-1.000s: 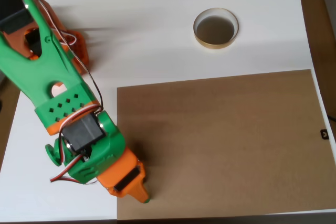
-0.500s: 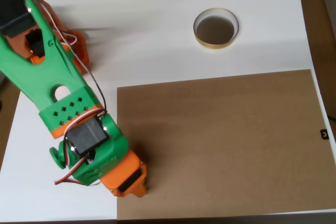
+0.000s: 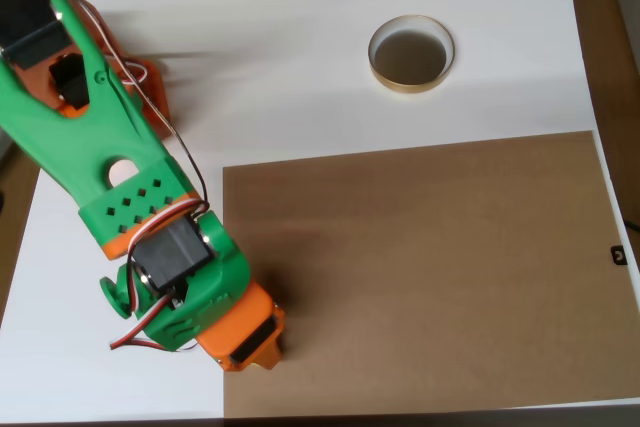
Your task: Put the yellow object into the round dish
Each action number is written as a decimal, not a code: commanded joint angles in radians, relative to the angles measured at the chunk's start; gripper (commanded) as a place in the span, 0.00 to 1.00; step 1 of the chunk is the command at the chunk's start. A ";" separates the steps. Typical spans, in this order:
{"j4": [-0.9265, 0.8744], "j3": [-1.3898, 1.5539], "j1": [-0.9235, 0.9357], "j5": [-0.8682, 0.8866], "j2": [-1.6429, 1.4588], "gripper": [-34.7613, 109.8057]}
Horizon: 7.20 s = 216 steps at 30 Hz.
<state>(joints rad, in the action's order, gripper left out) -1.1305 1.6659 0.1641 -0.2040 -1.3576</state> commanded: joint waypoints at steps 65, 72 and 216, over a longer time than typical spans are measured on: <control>-0.147 0.614 -0.318 -0.067 -1.308 0.24; -0.147 0.611 -0.419 -0.074 -1.266 0.24; -0.199 -0.132 -0.423 -0.071 -0.578 0.41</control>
<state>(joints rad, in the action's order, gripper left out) -1.3560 1.5202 -0.3191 -0.2777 -1.8377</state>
